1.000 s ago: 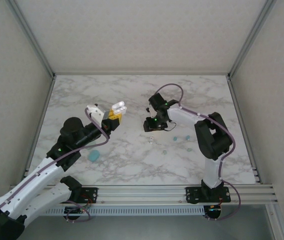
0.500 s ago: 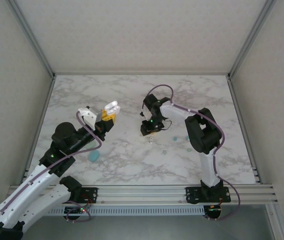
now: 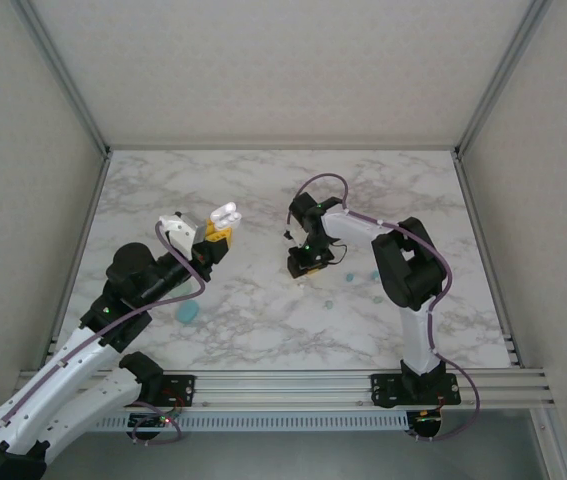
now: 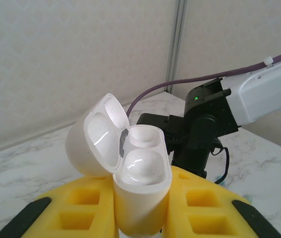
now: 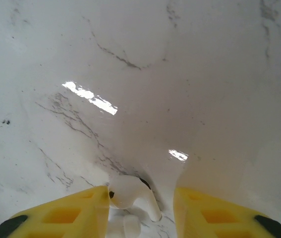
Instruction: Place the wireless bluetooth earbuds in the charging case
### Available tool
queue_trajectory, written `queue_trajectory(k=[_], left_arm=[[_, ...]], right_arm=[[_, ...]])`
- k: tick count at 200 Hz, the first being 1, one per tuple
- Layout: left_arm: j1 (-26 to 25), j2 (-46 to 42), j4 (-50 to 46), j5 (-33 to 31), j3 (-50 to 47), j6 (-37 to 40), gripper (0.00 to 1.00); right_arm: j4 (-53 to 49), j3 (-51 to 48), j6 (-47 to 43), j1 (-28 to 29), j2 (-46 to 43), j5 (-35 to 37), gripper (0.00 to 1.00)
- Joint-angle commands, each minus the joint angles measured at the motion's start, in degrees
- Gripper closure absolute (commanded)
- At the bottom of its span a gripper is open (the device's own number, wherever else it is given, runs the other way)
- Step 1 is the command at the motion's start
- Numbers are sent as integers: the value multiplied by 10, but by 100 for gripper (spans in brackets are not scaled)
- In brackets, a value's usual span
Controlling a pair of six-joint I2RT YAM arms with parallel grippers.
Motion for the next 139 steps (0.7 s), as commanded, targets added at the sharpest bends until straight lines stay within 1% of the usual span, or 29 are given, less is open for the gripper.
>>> queue_trajectory(k=[1,16,71,86,115,139], left_arm=[[-4,-3,10,-5,7,1,80],[-4,-3,10,-6,6,0,80],[-4,-8,6,-13,5,2,80],[-4,-8,8,-14,4,2,80],[-4,-8,7,-13,4,0,80],[-4,-8,6,-14,4,1,80]], right_arm=[[-15,-5,5,2,-16,15,60],[-11,-4,7,4,-12,2,60],[-29,20,1,18,10,41,62],[-26,21,8,19,11,48,65],[-6,12,47,18,-3,88,70],[7,-2,88,10,-13,120,71]])
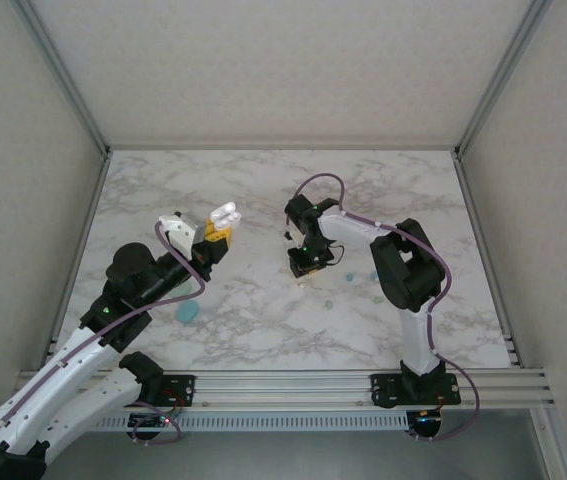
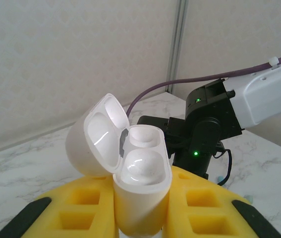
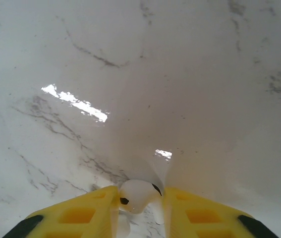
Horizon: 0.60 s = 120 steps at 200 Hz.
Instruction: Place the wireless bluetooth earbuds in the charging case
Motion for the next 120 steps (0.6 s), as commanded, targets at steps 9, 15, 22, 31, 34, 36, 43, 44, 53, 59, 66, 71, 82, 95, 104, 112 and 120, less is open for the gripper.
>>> queue_trajectory(k=[9,15,22,31,34,36,43,44,53,59,66,71,82,95,104,112,120], left_arm=[[-4,-7,5,-12,4,1,80],[-4,-7,5,-12,4,1,79],[-4,-6,5,-13,4,1,79],[-4,-5,5,-13,5,0,79],[-4,-5,5,-13,5,1,79],[-4,-4,5,-12,5,0,79],[-4,-4,5,-12,5,1,79],[-4,-4,5,-12,5,1,79],[-4,-2,6,-12,5,1,79],[-4,-1,7,-12,4,2,79],[-4,0,8,-11,5,0,79],[-4,1,9,-10,5,0,79],[-4,2,10,-9,5,-2,79],[-4,5,11,-7,5,-3,79],[-4,5,11,-6,6,-3,79],[-3,6,12,-6,6,-3,79],[-4,7,13,-6,6,-4,79]], right_arm=[[19,-15,66,-12,-17,64,71],[22,-21,79,-18,-19,66,71],[30,-30,95,-25,-25,66,71],[40,-43,116,-35,-34,67,71],[45,-48,124,-38,-38,66,71],[47,-52,128,-39,-40,66,71],[56,-63,144,-47,-47,61,71],[58,-64,146,-48,-48,60,71],[69,-78,165,-55,-57,58,70],[74,-85,176,-59,-63,62,70],[80,-91,184,-63,-68,62,69],[85,-96,187,-66,-72,58,69],[96,-103,183,-70,-82,49,68],[95,-98,149,-71,-89,41,62],[84,-89,124,-71,-89,48,60],[70,-77,88,-71,-84,46,58],[55,-68,60,-70,-79,59,57]])
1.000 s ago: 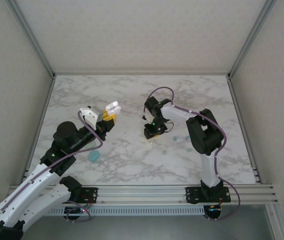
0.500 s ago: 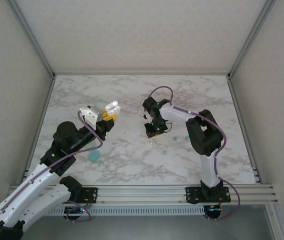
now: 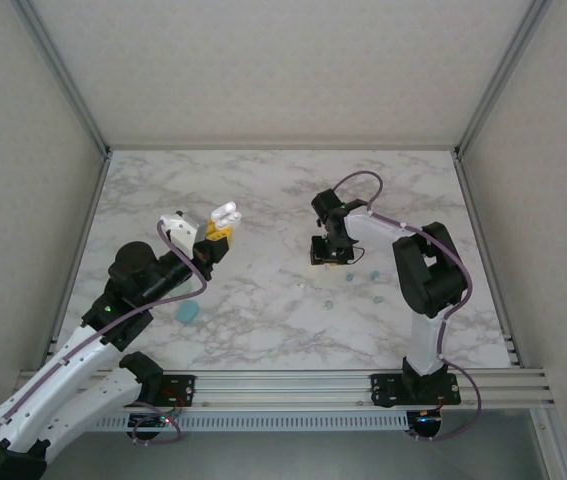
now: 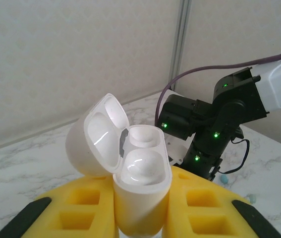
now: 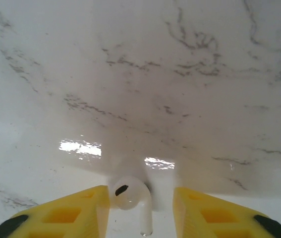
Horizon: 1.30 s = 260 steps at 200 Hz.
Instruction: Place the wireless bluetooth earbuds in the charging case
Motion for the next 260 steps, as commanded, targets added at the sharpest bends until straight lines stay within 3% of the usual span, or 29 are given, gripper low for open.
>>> queue_trajectory(k=[1,36,92,260], left_arm=[[-4,-1,13,0,6,-4,79],[-4,2,17,3,7,-7,79],[-4,5,18,1,6,-8,79],[-4,16,17,4,15,-4,79]], right_arm=[[-29,24,-76,3,-9,27,57],[-75,56,-195,4,19,11,52],[-118,91,-286,14,58,10,49],[-129,120,-310,34,109,68,61]])
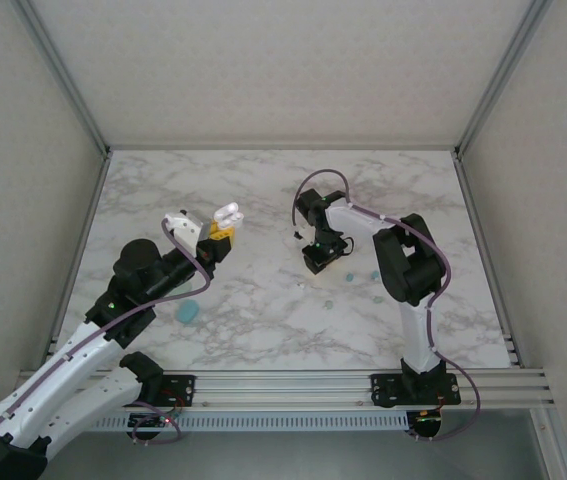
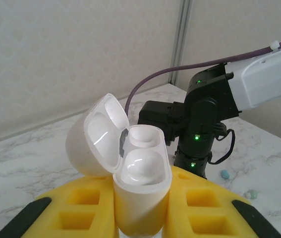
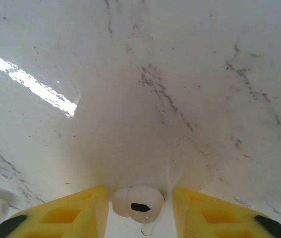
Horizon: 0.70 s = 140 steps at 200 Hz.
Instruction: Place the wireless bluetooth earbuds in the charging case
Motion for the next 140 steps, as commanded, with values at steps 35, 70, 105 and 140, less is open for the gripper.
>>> queue_trajectory(k=[35,70,105,140], left_arm=[[-4,1,16,5,15,-1,80],[-4,1,16,5,12,-2,79],[-4,1,16,4,12,-2,79],[-4,2,17,5,11,-4,79]], right_arm=[[10,5,10,7,23,20,61],[13,11,16,8,23,24,60],[18,17,17,10,28,29,60],[18,25,15,13,27,27,60]])
